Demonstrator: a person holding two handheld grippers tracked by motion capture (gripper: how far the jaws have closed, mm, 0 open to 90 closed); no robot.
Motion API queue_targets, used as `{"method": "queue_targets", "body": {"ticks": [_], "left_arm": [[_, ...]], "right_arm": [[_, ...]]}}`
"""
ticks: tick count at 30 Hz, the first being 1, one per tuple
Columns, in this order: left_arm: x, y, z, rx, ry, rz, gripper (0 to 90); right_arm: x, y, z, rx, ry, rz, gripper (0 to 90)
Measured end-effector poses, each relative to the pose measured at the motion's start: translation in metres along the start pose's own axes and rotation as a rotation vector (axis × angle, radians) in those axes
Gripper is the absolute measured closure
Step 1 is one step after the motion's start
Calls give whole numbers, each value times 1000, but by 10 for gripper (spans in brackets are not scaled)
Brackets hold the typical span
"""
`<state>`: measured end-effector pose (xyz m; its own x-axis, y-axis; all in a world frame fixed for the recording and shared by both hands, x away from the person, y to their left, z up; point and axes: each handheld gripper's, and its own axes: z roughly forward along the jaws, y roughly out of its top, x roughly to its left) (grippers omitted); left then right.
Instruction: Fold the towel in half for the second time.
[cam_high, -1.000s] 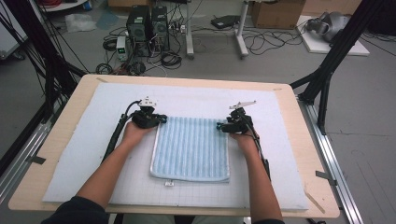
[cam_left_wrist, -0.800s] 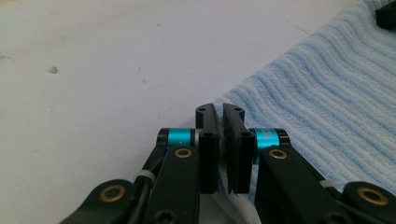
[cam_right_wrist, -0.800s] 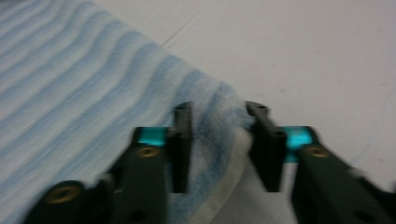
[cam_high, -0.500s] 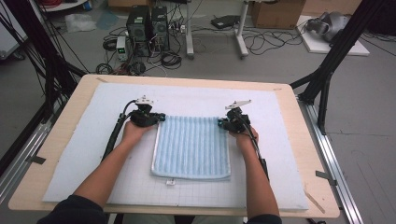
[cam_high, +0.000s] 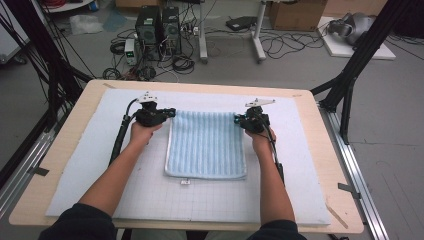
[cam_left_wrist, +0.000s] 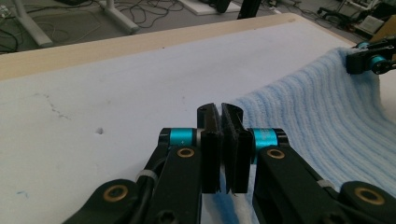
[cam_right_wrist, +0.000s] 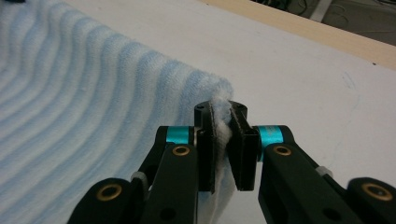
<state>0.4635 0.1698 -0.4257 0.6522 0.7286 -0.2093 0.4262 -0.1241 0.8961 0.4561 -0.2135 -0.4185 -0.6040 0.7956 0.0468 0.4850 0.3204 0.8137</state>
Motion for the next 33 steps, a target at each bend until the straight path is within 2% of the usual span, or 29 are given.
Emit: {"method": "queue_targets", "body": {"ticks": [6, 12, 15, 21, 23, 24, 27, 29, 33], "left_arm": [[-12, -4, -21, -27, -35, 32, 859], [-31, -7, -41, -54, -56, 81, 858], [-39, -12, -48, -57, -67, 93, 857], [-53, -27, -64, -65, -86, 97, 856], [-58, -34, -71, -76, -88, 101, 856], [-60, -38, -74, -79, -88, 104, 856], [-67, -48, -83, -79, -103, 99, 855], [-72, -54, -87, -70, -105, 124, 855], [-82, -66, -95, -59, -120, 135, 855]], "right_arm": [[7, -6, -17, -37, 60, -12, 827], [20, -13, -39, -51, 75, -48, 827], [25, -18, -49, -57, 80, -53, 825], [38, -30, -64, -57, 87, -67, 820], [44, -33, -69, -35, 91, -68, 817], [48, -36, -72, -59, 83, -86, 817], [56, -44, -80, -64, 85, -84, 816], [61, -51, -84, -63, 83, -82, 816], [70, -64, -90, -57, 85, -71, 816]]}}
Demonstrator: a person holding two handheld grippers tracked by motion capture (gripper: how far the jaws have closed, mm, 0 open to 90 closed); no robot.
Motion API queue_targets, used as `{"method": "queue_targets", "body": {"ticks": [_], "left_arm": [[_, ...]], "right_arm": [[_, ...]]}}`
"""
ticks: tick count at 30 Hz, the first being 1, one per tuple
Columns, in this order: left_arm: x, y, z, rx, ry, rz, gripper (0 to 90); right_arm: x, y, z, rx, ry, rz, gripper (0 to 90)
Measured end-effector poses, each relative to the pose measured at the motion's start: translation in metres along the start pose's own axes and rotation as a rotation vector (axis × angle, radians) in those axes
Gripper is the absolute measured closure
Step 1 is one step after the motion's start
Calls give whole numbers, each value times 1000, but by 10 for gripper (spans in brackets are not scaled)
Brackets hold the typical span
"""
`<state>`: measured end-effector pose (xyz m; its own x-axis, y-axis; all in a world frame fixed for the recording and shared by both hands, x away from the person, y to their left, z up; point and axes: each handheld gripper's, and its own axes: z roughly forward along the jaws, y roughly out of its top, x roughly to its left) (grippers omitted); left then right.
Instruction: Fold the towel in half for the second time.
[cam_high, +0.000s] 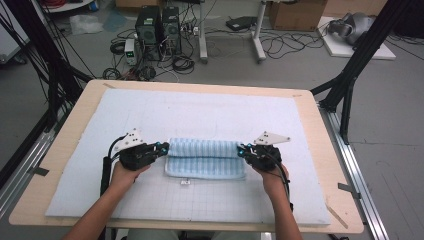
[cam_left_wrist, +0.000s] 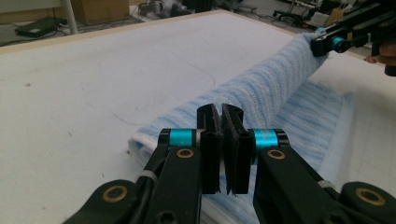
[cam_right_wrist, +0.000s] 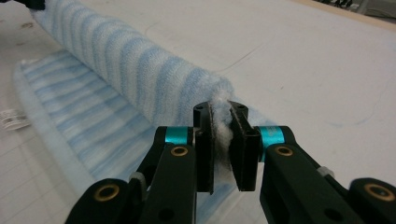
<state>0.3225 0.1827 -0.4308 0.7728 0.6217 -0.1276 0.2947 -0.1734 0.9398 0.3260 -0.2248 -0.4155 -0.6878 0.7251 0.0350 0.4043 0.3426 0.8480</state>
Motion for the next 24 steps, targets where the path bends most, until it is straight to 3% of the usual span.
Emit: {"method": "queue_targets", "body": {"ticks": [10, 14, 16, 18, 20, 21, 24], "left_arm": [[-14, -12, -6, 35, -27, 15, 852], [-16, -17, -9, 52, -47, -6, 824], [-15, -18, -11, 49, -48, -34, 741], [-13, -16, -14, 33, -35, -70, 625], [-9, -12, -16, 3, -20, -98, 548], [-8, -9, -17, -13, -12, -102, 531], [-3, -4, -15, -32, -7, -117, 531]], "right_arm": [[14, -22, -9, -3, 1, 11, 815], [17, -28, -12, 4, 5, 5, 812], [18, -30, -13, 9, 11, 1, 800], [19, -31, -15, 13, 19, 2, 725], [17, -31, -21, -21, 47, 26, 608], [16, -30, -26, -49, 35, 35, 574], [14, -23, -36, -132, 30, 67, 549]]}}
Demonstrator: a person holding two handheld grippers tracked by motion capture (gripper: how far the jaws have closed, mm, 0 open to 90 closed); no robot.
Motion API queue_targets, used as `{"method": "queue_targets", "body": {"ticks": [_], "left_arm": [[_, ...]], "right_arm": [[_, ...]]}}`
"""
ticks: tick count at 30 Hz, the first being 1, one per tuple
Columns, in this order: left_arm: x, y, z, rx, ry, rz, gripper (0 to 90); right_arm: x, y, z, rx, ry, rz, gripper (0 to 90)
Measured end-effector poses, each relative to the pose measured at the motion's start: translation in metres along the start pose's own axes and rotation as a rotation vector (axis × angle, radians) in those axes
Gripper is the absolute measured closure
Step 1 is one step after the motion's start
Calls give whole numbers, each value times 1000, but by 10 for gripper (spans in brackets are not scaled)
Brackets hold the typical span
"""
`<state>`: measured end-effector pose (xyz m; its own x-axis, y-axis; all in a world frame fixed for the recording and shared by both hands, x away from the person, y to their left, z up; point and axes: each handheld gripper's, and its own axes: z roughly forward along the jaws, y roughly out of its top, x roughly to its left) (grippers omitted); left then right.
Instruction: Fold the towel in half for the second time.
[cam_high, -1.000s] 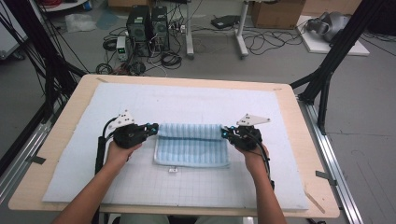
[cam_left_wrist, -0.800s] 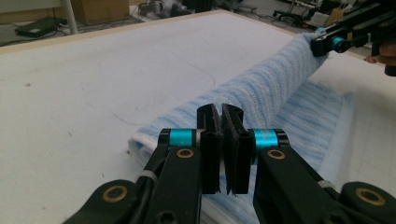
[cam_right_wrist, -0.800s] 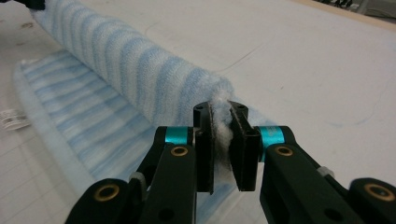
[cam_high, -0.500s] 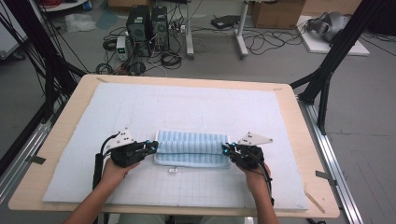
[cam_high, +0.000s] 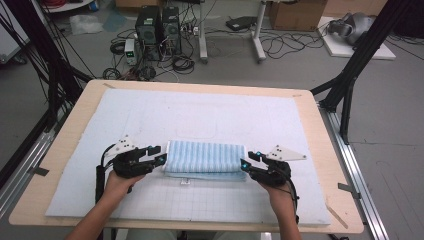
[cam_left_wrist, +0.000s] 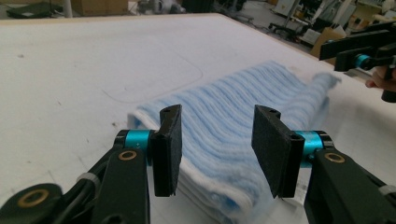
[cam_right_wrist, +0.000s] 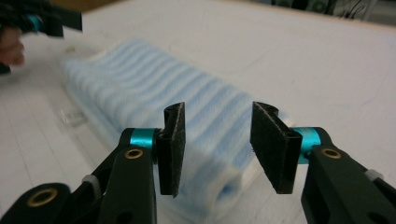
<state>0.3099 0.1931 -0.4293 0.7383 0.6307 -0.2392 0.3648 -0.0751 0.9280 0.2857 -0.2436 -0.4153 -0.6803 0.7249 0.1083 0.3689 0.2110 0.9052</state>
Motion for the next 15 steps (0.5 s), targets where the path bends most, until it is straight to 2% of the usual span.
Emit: {"method": "queue_targets", "body": {"ticks": [3, 5, 8, 9, 12, 14, 15], "left_arm": [[-1, 1, 10, 19, -9, -3, 554], [-3, -2, 20, 80, -2, 10, 567], [-9, -10, 32, 193, 9, 39, 569], [-10, -13, 34, 212, 15, 46, 577], [-13, -13, 34, 243, 27, 57, 570], [-13, -15, 35, 279, 40, 63, 556], [-13, -15, 35, 279, 40, 55, 556]], "right_arm": [[5, 5, 3, -9, -9, 0, 549], [10, 4, 13, 35, -20, -15, 542], [16, -4, 31, 123, -10, -49, 528], [19, -7, 36, 163, -13, -72, 521], [22, -12, 42, 235, -23, -121, 493], [23, -15, 43, 249, -24, -147, 490], [23, -15, 43, 249, -26, -155, 488]]}}
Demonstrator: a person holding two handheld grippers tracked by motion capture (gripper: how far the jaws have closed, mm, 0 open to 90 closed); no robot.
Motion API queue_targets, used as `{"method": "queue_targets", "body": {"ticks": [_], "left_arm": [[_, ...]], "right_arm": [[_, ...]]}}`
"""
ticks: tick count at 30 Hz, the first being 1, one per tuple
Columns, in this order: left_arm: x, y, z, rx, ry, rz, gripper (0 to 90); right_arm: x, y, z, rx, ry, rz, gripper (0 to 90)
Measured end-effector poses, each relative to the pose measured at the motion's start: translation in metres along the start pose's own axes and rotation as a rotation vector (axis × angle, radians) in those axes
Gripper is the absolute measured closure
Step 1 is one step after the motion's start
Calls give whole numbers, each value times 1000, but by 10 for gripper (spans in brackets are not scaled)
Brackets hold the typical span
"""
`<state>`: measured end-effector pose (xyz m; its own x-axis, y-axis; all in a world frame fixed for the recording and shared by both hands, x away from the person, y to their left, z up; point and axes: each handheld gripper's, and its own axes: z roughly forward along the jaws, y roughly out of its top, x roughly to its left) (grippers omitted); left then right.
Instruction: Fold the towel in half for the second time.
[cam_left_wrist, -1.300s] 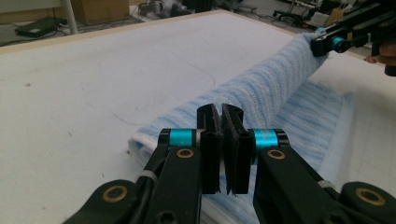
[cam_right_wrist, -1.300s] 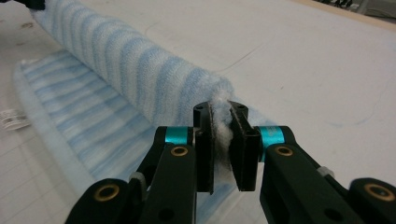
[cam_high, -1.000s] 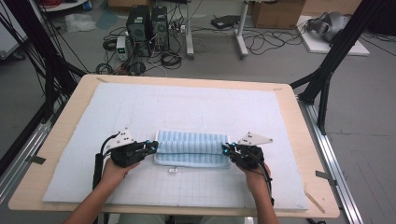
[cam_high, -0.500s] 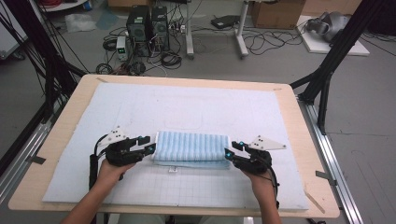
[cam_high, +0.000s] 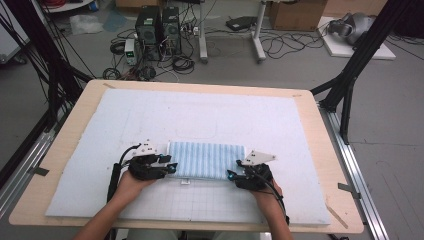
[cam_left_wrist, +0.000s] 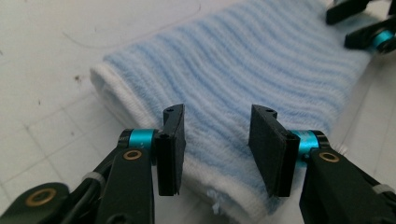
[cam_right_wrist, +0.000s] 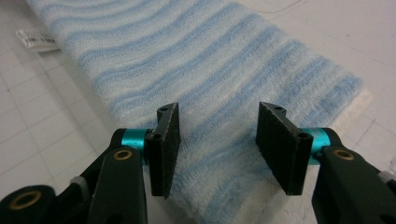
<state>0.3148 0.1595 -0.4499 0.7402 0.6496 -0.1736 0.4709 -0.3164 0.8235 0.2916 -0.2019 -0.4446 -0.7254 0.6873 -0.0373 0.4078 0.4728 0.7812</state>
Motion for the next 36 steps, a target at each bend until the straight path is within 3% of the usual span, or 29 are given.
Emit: {"method": "queue_targets", "body": {"ticks": [2, 7, 10, 14, 16, 19, 23, 25, 36], "left_arm": [[0, 0, 0, 15, 3, 4, 558], [3, 1, -3, 29, -5, 0, 558], [9, 3, -7, -40, -5, -15, 520], [23, 7, -19, -158, 43, -60, 427], [28, 10, -24, -215, 72, -80, 371], [37, 13, -33, -269, 116, -86, 302], [46, 14, -45, -346, 138, -109, 224], [48, 13, -50, -354, 149, -104, 182], [51, 9, -57, -381, 156, -72, 186]], "right_arm": [[-1, -1, -1, 8, 7, -6, 487], [-8, -7, -11, -5, 47, 37, 439], [-13, -7, -24, -69, 45, 65, 417], [-27, -7, -40, -144, -8, 115, 352], [-35, -9, -45, -157, -37, 150, 309], [-45, -12, -52, -163, -93, 164, 248], [-55, -18, -61, -156, -190, 183, 136], [-59, -20, -67, -165, -219, 193, 118], [-70, -27, -87, -237, -256, 250, 114]]}}
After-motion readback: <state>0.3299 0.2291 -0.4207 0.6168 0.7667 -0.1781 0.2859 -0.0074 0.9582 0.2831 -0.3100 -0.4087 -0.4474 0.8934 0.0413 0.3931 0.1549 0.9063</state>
